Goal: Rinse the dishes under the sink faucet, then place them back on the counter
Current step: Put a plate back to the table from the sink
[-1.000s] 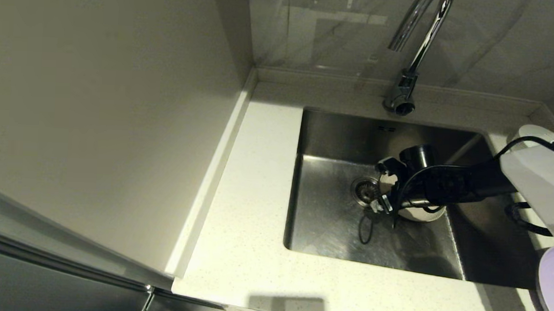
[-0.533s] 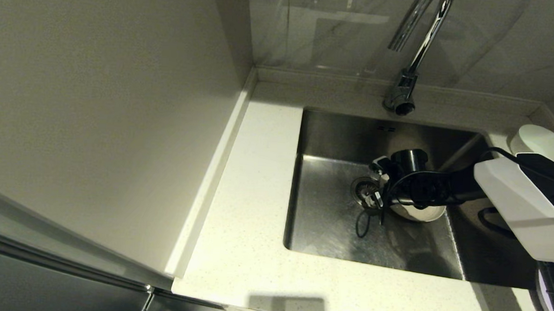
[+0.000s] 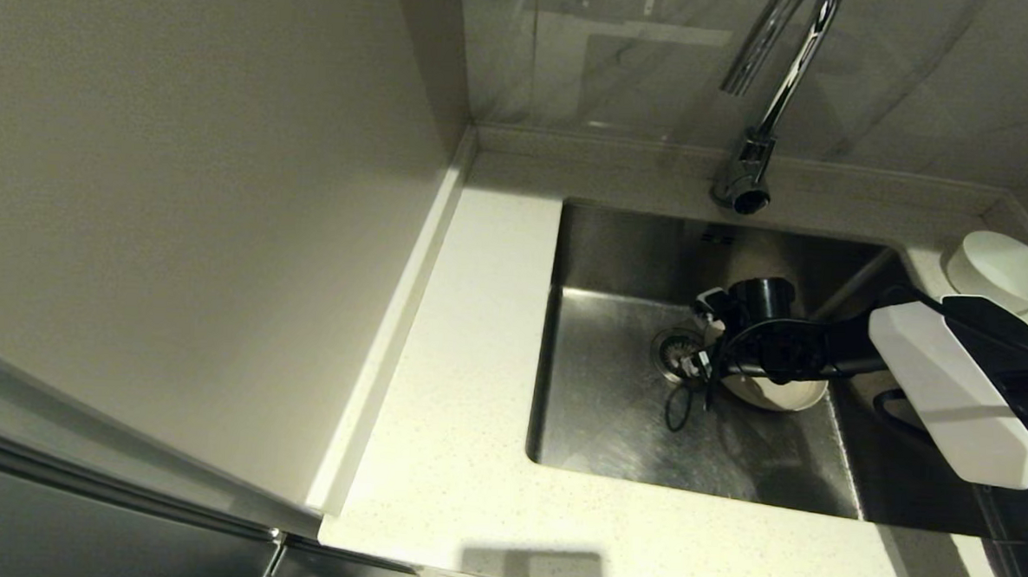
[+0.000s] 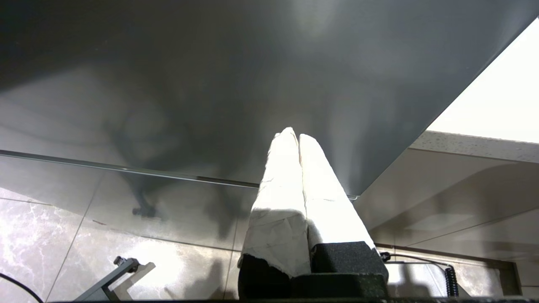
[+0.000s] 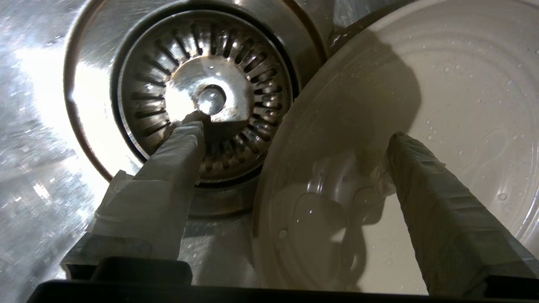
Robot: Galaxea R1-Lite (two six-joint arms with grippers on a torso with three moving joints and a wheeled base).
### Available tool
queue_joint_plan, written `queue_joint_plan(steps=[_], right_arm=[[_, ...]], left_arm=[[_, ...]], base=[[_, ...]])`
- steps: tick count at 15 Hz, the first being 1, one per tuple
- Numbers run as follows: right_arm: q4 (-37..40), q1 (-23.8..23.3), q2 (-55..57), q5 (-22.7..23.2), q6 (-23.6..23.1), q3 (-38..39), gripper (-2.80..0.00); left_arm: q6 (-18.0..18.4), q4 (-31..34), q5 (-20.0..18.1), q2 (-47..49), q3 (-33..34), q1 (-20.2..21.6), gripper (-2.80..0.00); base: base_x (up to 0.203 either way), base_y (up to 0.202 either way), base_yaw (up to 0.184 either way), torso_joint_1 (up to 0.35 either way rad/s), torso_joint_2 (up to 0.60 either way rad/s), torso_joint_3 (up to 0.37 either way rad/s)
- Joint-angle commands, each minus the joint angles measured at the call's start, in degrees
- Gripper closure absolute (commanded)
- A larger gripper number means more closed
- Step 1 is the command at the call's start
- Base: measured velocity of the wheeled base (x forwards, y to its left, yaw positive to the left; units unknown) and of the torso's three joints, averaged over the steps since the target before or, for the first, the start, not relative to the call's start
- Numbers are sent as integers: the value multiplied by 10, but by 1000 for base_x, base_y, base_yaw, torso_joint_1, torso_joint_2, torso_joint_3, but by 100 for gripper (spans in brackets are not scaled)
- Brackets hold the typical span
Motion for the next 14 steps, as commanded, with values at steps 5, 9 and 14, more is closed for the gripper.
queue_joint_plan(steps=[5, 9, 14], right_arm=[[-2, -2, 17, -5, -2, -16, 0], [-2, -2, 17, -5, -2, -18, 0], [-2, -2, 14, -28, -2, -21, 0]], left_arm=[[0, 0, 0, -1, 0, 0, 0], [0, 0, 0, -1, 0, 0, 0], [0, 0, 0, -1, 0, 0, 0]], base=[[0, 0, 0, 0, 0, 0], [0, 0, 0, 0, 0, 0], [0, 0, 0, 0, 0, 0]])
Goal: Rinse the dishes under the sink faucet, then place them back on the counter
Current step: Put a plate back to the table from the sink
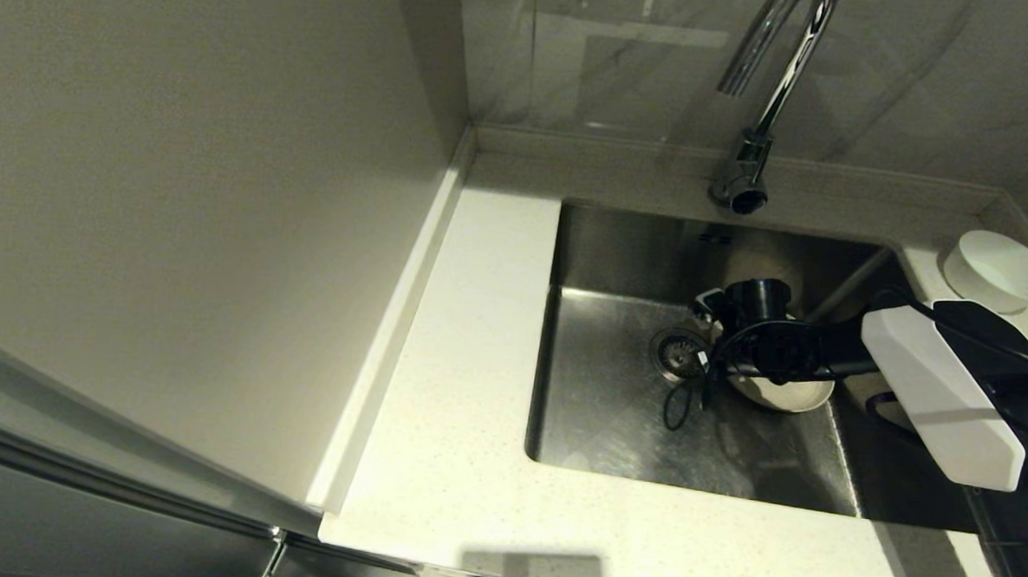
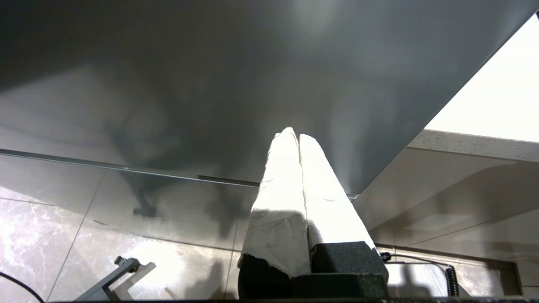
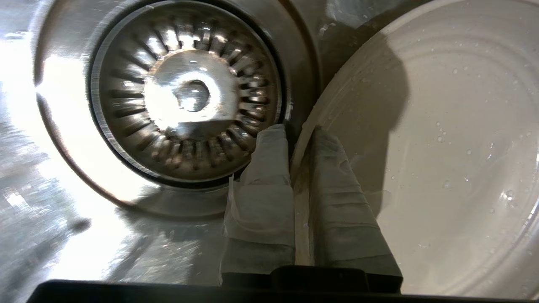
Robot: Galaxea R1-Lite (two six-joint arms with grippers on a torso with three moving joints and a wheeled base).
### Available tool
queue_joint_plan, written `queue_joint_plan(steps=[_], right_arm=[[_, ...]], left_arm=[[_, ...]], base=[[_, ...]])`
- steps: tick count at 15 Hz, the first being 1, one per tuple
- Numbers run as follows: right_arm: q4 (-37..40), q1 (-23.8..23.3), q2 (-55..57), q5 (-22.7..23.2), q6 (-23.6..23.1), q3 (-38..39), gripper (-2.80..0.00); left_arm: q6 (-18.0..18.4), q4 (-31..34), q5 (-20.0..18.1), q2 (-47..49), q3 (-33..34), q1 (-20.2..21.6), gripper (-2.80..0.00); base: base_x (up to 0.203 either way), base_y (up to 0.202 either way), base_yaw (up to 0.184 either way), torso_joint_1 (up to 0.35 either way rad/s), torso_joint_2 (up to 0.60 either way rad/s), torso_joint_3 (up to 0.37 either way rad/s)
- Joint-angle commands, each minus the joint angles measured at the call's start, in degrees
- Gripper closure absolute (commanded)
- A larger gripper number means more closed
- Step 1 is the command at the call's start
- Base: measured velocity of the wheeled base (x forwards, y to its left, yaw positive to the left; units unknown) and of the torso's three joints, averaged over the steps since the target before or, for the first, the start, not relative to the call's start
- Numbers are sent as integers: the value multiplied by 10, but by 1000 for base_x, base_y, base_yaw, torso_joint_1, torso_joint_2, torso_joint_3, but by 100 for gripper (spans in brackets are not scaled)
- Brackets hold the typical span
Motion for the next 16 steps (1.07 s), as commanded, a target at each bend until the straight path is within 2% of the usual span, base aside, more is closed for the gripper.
queue_joint_plan(steps=[1, 6, 9, 16], right_arm=[[-1, 1, -5, -5, -2, -2, 0], [1, 3, -47, 3, 0, 19, 0], [2, 10, -101, 18, 0, 76, 0], [2, 34, -227, 23, 3, 193, 0]], left_arm=[[0, 0, 0, -1, 0, 0, 0], [0, 0, 0, -1, 0, 0, 0], [0, 0, 0, -1, 0, 0, 0], [0, 0, 0, -1, 0, 0, 0]], base=[[0, 0, 0, 0, 0, 0], [0, 0, 0, 0, 0, 0], [0, 0, 0, 0, 0, 0], [0, 0, 0, 0, 0, 0]])
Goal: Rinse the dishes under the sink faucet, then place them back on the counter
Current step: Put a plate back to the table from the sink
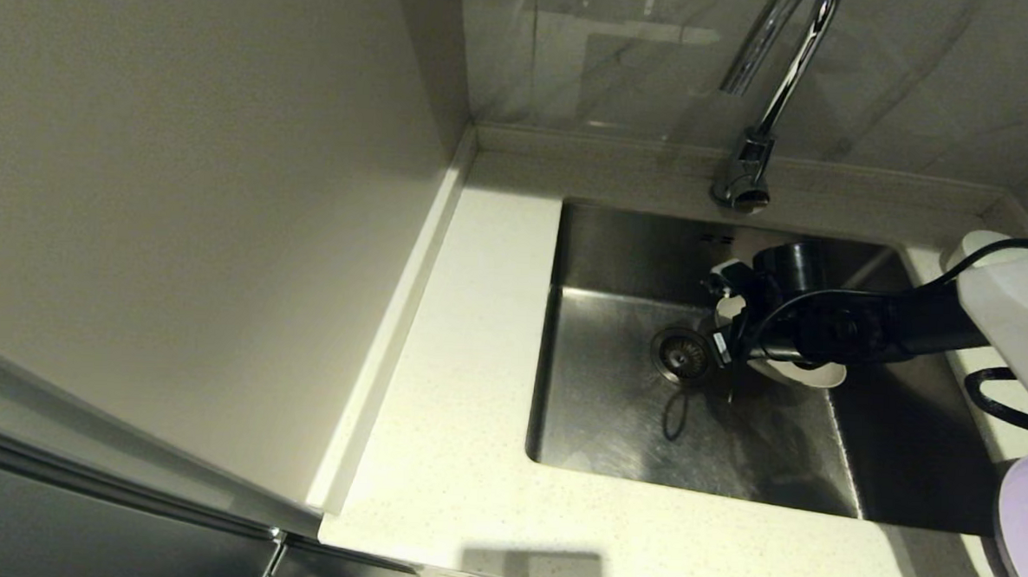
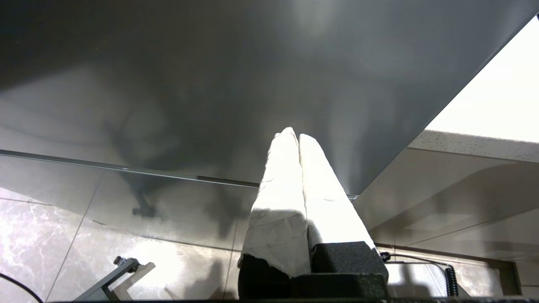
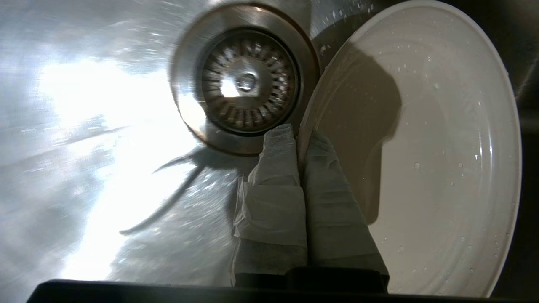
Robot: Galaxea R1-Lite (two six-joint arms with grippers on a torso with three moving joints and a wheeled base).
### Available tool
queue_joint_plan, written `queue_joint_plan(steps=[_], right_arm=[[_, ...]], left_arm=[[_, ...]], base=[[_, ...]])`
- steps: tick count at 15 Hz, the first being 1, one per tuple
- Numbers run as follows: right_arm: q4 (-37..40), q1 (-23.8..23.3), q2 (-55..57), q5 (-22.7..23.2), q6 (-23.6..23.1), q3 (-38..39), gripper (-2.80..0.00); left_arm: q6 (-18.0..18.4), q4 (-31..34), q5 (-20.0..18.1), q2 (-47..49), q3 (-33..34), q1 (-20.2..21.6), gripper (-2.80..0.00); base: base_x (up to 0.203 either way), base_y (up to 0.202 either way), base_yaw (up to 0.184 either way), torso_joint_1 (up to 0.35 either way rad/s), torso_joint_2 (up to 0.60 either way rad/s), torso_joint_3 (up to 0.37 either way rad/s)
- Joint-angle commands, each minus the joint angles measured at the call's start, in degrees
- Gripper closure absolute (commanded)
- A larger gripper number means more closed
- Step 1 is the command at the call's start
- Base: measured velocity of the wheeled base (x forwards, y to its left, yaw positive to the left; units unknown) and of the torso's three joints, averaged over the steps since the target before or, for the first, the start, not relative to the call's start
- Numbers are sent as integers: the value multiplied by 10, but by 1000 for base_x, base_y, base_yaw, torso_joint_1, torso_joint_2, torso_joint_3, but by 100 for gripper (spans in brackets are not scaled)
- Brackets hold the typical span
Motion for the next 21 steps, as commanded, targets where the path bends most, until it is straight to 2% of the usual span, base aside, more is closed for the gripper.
queue_joint_plan(steps=[1, 7, 8, 10, 12, 13, 15, 17, 19, 21], right_arm=[[0, 3, -61, 7, -1, 37, 0], [4, -4, -198, 128, -4, 176, 0], [3, -5, -221, 166, -14, 204, 0], [4, -12, -257, 269, -45, 241, 0], [20, -13, -279, 332, -52, 251, 0], [42, -12, -283, 347, -42, 242, 0], [74, -3, -291, 363, 29, 209, 0], [127, 5, -292, 371, 77, 157, 0], [191, 12, -290, 381, 133, 77, 0], [286, 17, -281, 403, 207, -35, 0]], left_arm=[[0, 0, 0, -1, 0, 0, 0], [0, 0, 0, -1, 0, 0, 0], [0, 0, 0, -1, 0, 0, 0], [0, 0, 0, -1, 0, 0, 0], [0, 0, 0, -1, 0, 0, 0], [0, 0, 0, -1, 0, 0, 0], [0, 0, 0, -1, 0, 0, 0], [0, 0, 0, -1, 0, 0, 0], [0, 0, 0, -1, 0, 0, 0], [0, 0, 0, -1, 0, 0, 0]], base=[[0, 0, 0, 0, 0, 0], [0, 0, 0, 0, 0, 0], [0, 0, 0, 0, 0, 0], [0, 0, 0, 0, 0, 0], [0, 0, 0, 0, 0, 0], [0, 0, 0, 0, 0, 0], [0, 0, 0, 0, 0, 0], [0, 0, 0, 0, 0, 0], [0, 0, 0, 0, 0, 0], [0, 0, 0, 0, 0, 0]])
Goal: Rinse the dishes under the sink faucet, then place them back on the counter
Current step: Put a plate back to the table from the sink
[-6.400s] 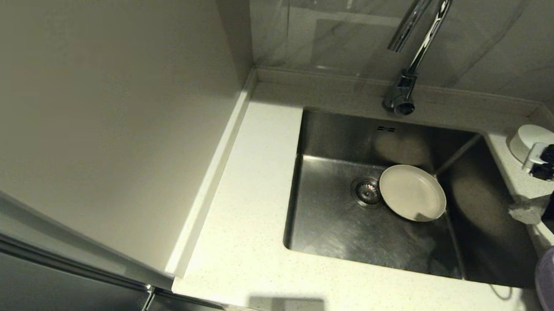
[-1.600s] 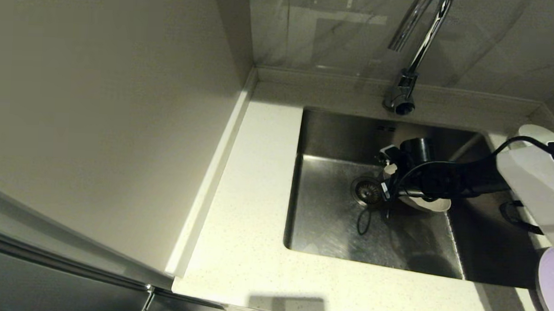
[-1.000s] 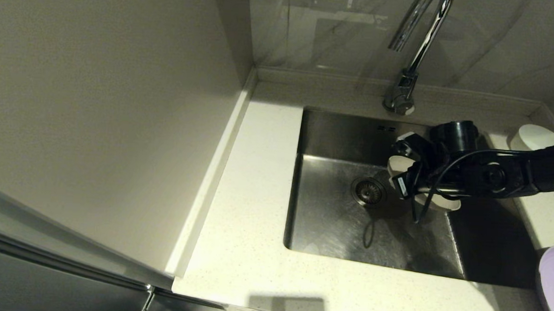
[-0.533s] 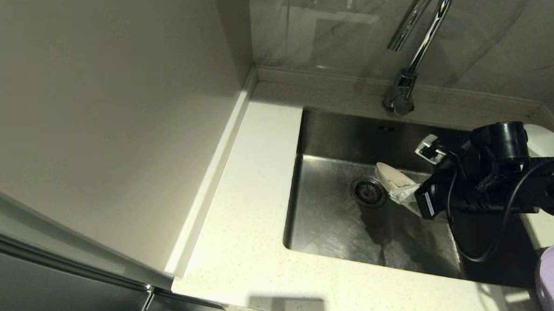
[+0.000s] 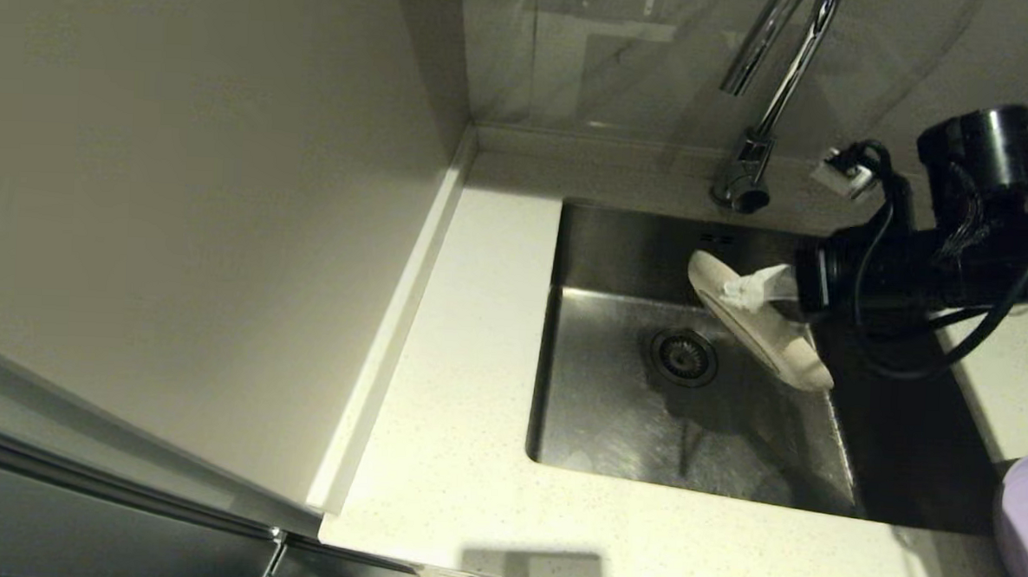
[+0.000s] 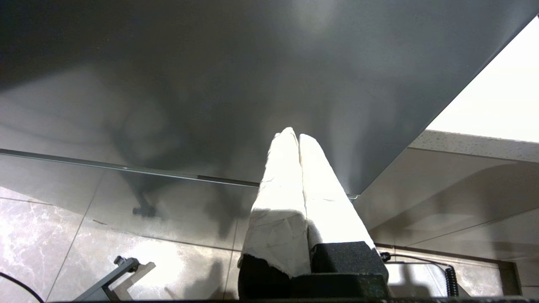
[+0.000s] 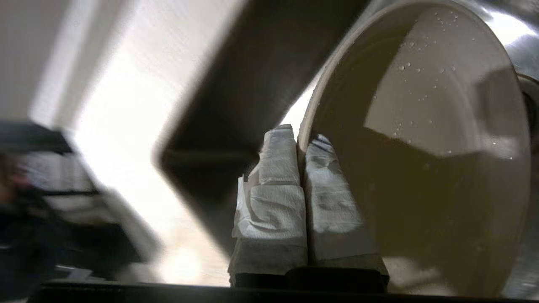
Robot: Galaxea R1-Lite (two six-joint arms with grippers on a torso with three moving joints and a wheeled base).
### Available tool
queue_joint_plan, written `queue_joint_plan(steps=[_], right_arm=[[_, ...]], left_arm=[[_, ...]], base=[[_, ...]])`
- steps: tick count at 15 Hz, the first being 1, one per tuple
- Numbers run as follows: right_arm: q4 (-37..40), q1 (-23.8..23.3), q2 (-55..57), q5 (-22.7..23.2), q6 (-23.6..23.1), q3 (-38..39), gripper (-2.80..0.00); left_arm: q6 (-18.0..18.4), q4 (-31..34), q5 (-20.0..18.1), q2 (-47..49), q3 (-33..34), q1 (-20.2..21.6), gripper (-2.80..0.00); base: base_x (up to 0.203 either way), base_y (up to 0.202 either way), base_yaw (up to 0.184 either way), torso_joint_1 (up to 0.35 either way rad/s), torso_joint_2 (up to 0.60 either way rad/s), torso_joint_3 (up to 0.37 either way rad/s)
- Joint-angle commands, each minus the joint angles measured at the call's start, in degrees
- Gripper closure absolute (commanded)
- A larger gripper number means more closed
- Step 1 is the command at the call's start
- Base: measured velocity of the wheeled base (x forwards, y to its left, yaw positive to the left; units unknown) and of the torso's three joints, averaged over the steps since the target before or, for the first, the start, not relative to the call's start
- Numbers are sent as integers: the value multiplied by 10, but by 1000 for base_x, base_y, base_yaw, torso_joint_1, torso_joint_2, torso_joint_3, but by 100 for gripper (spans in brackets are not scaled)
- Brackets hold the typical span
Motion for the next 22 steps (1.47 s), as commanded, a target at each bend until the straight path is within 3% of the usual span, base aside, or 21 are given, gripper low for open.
queue_joint_plan(steps=[1, 3, 7, 12, 15, 17, 20, 22], right_arm=[[111, 4, 10, 21, 65, -113, 0], [220, 6, 16, 41, 111, -163, 0], [208, 3, 8, 18, 51, -56, 0], [202, 2, -12, 33, 64, -114, 0], [281, 3, -3, 75, 180, -231, 0], [365, 3, 0, 118, 254, -246, 0], [447, 4, -2, 141, 274, -234, 0], [459, 3, -5, 143, 274, -244, 0]], left_arm=[[0, 0, 0, -1, 0, 0, 0], [0, 0, 0, -1, 0, 0, 0], [0, 0, 0, -1, 0, 0, 0], [0, 0, 0, -1, 0, 0, 0], [0, 0, 0, -1, 0, 0, 0], [0, 0, 0, -1, 0, 0, 0], [0, 0, 0, -1, 0, 0, 0], [0, 0, 0, -1, 0, 0, 0]], base=[[0, 0, 0, 0, 0, 0], [0, 0, 0, 0, 0, 0], [0, 0, 0, 0, 0, 0], [0, 0, 0, 0, 0, 0], [0, 0, 0, 0, 0, 0], [0, 0, 0, 0, 0, 0], [0, 0, 0, 0, 0, 0], [0, 0, 0, 0, 0, 0]])
